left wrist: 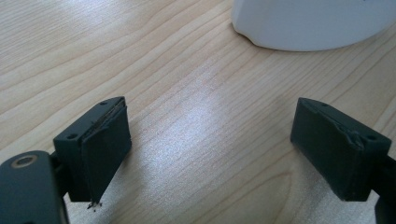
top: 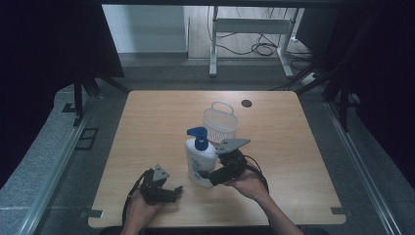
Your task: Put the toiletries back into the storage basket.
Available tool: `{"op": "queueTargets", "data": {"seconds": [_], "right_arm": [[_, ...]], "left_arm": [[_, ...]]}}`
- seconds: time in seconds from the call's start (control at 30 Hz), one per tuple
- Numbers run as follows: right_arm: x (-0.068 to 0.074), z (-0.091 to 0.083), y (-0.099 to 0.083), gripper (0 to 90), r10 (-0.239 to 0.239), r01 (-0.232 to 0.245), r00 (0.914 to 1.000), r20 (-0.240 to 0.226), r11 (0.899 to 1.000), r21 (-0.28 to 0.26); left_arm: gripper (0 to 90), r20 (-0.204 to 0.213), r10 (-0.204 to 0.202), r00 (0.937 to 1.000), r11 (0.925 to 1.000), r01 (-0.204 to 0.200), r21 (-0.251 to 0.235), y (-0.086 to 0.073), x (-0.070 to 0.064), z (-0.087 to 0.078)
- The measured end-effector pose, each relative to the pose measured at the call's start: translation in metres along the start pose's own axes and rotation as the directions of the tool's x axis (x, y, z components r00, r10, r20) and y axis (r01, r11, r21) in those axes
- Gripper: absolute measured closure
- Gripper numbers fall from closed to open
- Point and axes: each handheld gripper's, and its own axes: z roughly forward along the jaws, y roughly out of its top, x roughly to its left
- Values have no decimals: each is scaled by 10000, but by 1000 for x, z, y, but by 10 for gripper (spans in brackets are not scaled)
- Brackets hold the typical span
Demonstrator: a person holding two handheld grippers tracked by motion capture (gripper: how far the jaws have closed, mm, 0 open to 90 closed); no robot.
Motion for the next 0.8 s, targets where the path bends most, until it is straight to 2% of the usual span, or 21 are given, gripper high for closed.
{"op": "queueTargets", "data": {"seconds": [0.33,0.67,0.8], "right_arm": [[0,11,8,164,87,-86,9999,85,9998,-196],[2,15,15,302,-133,142,9996,256,9993,-339],[3,14,16,365,-280,288,9987,421,9994,-193]], "left_arm": [[115,-11,4,10000,10000,-4,-15,0,0,0],[116,-1,-4,10000,10000,4,-21,0,0,0],[115,2,0,10000,10000,0,-22,0,0,0]]}}
